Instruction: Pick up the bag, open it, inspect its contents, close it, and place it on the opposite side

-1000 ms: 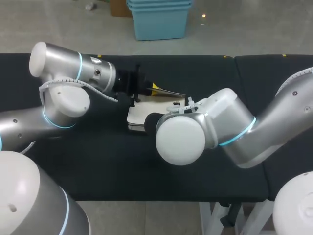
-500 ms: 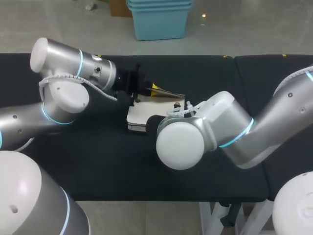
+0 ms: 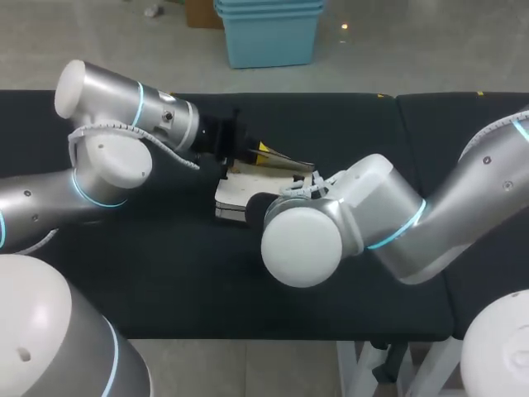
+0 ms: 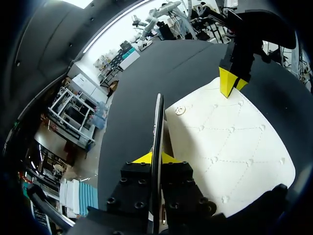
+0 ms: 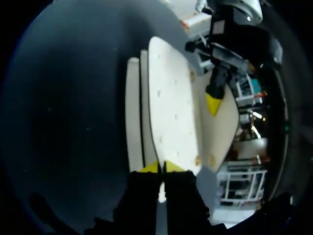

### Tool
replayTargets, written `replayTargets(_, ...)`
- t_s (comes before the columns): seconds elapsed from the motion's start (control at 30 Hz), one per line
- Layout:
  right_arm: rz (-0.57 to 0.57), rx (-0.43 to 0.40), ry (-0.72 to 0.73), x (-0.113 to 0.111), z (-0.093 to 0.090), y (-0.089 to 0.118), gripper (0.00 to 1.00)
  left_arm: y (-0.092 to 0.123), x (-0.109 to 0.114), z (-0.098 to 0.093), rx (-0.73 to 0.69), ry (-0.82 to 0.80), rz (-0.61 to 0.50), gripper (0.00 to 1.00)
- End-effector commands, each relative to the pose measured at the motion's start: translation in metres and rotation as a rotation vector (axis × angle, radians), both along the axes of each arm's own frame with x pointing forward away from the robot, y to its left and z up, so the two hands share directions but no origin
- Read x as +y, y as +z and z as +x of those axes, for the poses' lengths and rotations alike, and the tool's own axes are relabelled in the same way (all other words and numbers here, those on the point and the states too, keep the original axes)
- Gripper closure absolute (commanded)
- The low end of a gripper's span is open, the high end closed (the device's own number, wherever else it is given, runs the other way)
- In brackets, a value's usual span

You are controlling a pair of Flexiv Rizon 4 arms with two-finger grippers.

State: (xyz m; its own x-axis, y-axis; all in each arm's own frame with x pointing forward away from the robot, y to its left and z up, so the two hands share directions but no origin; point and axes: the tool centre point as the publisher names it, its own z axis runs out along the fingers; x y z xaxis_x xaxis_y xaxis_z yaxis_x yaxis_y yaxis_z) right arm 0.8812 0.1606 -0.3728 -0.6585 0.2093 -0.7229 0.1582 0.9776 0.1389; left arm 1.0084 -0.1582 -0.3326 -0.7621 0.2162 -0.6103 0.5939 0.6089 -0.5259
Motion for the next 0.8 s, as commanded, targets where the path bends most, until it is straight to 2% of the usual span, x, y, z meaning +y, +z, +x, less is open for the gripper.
replayTargets(0.03, 0.002, -0.004, -0.004, 0.002, 0.000, -0.004, 1.00, -0.003, 0.004, -0.007, -0.043, -0.036, -0.051, 1.00)
replayTargets(0.37, 0.002, -0.004, -0.004, 0.002, 0.000, -0.004, 1.00, -0.002, 0.010, -0.027, -0.150, -0.128, -0.083, 1.00)
replayTargets(0.67, 0.002, -0.004, -0.004, 0.002, 0.000, -0.004, 1.00, -0.007, 0.017, -0.033, -0.149, -0.116, -0.085, 1.00)
replayTargets(0.7, 0.002, -0.004, -0.004, 0.002, 0.000, -0.004, 1.00, -0.006, 0.018, -0.032, -0.139, -0.101, -0.088, 0.93)
replayTargets(0.73, 0.002, -0.004, -0.004, 0.002, 0.000, -0.004, 1.00, -0.004, 0.018, -0.031, -0.136, -0.088, -0.085, 0.60)
replayTargets(0.77, 0.002, -0.004, -0.004, 0.002, 0.000, -0.004, 1.00, -0.002, 0.018, -0.030, -0.131, -0.082, -0.085, 0.49)
replayTargets(0.8, 0.002, -0.004, -0.004, 0.002, 0.000, -0.004, 1.00, 0.000, 0.018, -0.030, -0.124, -0.071, -0.085, 0.43)
